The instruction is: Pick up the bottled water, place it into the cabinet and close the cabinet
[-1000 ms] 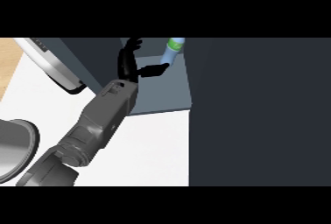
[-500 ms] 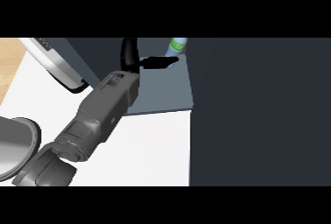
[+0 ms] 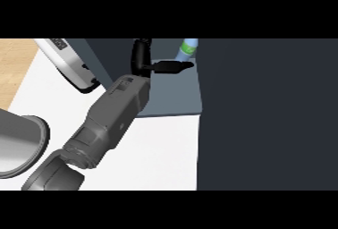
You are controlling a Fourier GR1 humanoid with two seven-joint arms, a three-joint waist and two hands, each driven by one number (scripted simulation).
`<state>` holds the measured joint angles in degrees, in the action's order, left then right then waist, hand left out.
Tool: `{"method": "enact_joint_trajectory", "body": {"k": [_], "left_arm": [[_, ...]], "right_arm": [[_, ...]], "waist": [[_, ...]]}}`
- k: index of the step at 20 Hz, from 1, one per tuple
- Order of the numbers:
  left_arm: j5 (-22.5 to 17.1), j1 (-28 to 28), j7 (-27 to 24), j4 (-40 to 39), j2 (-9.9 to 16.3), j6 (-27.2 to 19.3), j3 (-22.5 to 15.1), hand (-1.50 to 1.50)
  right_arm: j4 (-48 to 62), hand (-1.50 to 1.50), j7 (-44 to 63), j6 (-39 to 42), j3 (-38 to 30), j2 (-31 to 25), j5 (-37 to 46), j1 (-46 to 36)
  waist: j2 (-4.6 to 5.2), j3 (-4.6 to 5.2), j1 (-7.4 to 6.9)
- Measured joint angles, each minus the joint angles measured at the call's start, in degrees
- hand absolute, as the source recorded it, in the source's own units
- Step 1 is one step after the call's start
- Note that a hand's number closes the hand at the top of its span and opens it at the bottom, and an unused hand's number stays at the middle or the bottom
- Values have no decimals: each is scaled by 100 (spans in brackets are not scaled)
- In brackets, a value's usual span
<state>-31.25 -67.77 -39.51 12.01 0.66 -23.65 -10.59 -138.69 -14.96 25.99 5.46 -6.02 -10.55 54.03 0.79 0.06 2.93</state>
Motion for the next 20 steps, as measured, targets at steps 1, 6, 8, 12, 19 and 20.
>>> {"method": "enact_joint_trajectory", "body": {"k": [1, 6, 8, 12, 19, 20], "left_arm": [[-24, 81, -6, 75, -14, 16, -39, -150], [-123, 450, 18, 517, -50, 106, -200, -150], [-178, 689, 64, 828, -56, 144, -329, -150], [-395, 1237, 191, 1550, -61, 276, -735, -150], [-713, 2409, 297, 3182, -66, 531, -1559, -150], [-711, 2547, 325, 3391, -65, 586, -1614, -150]], "right_arm": [[-13, -150, 28, 3, -50, -29, -13, 3], [-53, -150, 164, -93, 170, 66, -16, 56], [-37, -150, 200, -145, 171, 96, -8, 19], [-34, -150, 207, -179, 219, 110, 19, 30], [-58, -150, 222, -254, 336, 150, 52, 111], [-68, -150, 195, -250, 351, 146, 60, 169]], "waist": [[-11, 0, -8], [-64, -1, -96], [-83, -2, -142], [-105, -2, -167], [-134, -1, -262], [-136, -1, -271]]}}
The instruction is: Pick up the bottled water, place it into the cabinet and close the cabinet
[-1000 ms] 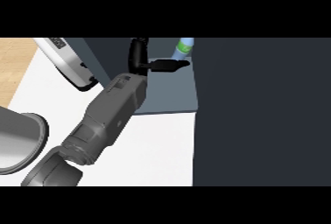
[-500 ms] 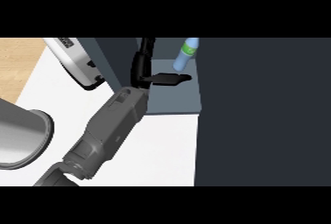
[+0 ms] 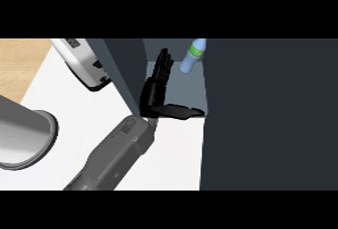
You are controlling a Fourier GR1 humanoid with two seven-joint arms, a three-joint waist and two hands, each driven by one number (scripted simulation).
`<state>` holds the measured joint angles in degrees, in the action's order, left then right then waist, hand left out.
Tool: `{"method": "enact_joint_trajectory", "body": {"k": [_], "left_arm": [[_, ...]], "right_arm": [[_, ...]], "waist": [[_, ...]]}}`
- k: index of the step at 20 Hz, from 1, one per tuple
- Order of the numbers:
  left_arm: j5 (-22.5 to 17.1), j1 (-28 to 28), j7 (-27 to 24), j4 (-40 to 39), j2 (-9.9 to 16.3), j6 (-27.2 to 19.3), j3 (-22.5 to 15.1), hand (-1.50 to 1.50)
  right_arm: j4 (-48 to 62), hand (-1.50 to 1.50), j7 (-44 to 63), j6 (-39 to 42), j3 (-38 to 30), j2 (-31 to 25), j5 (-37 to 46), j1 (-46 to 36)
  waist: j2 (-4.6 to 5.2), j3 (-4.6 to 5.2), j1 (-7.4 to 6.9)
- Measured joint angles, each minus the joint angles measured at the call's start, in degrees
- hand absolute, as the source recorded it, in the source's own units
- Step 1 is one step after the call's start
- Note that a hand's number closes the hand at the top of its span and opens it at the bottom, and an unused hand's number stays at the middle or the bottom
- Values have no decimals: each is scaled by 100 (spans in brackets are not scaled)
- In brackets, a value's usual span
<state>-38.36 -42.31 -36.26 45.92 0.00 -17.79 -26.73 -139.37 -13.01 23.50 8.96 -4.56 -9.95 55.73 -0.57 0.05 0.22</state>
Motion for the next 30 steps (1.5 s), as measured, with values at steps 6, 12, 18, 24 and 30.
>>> {"method": "enact_joint_trajectory", "body": {"k": [6, 12, 18, 24, 30], "left_arm": [[171, 1006, 83, 1319, 134, 69, -455, -150], [260, 1930, 423, 2597, 513, 81, -847, 150], [215, 2801, 639, 3717, 1177, 138, -863, -150], [82, 3642, 599, 4558, 1845, 252, -601, -150], [-307, 4389, 512, 5140, 2353, 562, -161, -150]], "right_arm": [[-50, -150, -32, -80, 164, 28, 119, 28], [-176, 150, -67, 230, 276, -351, 326, 16], [-285, 150, -82, 728, 493, -880, 678, 82], [-349, 150, -292, 1121, 944, -1225, 841, 108], [-387, 150, -221, 1323, 1586, -1508, 939, 164]], "waist": [[7, -1, -38], [0, -2, -69], [-2, 1, -72], [-19, 6, -58], [-21, 17, -50]]}}
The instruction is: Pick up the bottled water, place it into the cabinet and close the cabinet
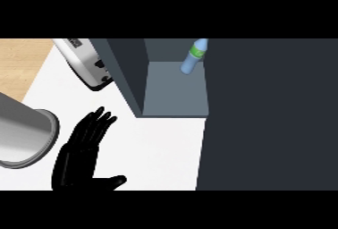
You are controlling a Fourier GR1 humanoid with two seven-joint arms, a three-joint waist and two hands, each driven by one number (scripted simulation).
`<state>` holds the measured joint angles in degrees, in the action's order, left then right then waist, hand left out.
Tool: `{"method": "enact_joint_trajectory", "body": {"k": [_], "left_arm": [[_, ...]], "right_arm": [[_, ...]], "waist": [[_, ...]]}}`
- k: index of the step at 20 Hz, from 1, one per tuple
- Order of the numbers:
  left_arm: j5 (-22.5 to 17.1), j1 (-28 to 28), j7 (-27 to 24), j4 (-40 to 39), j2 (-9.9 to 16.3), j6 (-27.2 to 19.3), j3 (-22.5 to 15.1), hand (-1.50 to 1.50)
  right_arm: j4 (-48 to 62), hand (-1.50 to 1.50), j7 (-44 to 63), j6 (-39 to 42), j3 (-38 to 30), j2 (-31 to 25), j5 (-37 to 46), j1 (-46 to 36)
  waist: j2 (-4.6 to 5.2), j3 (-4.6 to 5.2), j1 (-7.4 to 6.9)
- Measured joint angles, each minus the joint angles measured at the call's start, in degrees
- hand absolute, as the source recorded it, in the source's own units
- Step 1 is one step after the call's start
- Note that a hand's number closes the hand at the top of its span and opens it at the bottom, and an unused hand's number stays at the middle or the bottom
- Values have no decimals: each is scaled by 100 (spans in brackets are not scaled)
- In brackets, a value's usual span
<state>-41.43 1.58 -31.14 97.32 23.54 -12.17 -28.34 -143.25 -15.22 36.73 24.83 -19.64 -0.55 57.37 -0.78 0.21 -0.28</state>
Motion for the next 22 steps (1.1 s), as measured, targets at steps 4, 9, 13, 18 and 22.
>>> {"method": "enact_joint_trajectory", "body": {"k": [4, 9, 13, 18, 22], "left_arm": [[-285, 428, 14, 375, 236, 151, 243, -150], [-587, 767, 60, 627, 586, 404, 592, -150], [-748, 1058, 55, 766, 827, 657, 765, -150], [-943, 1362, 3, 891, 1150, 1049, 1053, -150], [-1101, 1562, -15, 969, 1343, 1363, 1213, -150]], "right_arm": [[-5, 150, 142, 18, 370, -152, 65, -167], [-20, 150, 312, -48, 553, -348, 137, -486], [-15, 150, 409, -214, 712, -403, 165, -636], [25, 150, 625, -646, 975, -196, 167, -703], [47, 150, 811, -814, 1114, -122, 149, -862]], "waist": [[-22, 10, -33], [-35, 36, -107], [-37, 56, -198], [15, 62, -341], [65, 61, -496]]}}
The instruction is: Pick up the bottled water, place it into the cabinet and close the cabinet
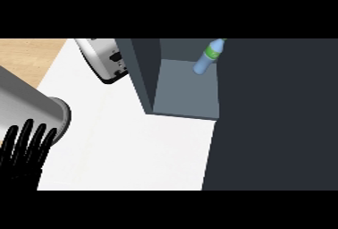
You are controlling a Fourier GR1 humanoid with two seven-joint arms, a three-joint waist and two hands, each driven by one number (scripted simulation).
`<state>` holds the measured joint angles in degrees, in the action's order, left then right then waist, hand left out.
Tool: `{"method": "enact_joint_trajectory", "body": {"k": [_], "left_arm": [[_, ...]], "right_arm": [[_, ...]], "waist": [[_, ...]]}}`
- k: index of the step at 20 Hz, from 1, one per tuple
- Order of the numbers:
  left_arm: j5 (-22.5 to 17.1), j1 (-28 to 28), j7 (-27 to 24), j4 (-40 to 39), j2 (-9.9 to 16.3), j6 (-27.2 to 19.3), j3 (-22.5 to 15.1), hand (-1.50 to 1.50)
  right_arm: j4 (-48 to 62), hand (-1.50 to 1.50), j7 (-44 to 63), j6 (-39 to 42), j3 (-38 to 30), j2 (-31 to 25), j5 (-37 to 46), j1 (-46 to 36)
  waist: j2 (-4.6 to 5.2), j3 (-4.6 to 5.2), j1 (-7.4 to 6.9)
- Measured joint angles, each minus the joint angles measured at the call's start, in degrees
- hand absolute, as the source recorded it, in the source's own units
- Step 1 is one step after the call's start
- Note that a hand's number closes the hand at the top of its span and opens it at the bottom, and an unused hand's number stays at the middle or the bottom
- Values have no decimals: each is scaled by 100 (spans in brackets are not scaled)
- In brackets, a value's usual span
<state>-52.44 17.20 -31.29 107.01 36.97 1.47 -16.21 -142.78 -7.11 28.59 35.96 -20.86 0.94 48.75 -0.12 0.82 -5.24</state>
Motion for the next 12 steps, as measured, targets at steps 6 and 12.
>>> {"method": "enact_joint_trajectory", "body": {"k": [6, 12], "left_arm": [[-138, 128, 15, 87, 261, 339, 210, -150], [-217, 175, 43, 113, 441, 580, 348, -150]], "right_arm": [[10, 150, 238, -62, 42, -10, -54, -368], [10, 150, 461, -28, 20, -81, -111, -789]], "waist": [[74, 7, -228], [144, 17, -443]]}}
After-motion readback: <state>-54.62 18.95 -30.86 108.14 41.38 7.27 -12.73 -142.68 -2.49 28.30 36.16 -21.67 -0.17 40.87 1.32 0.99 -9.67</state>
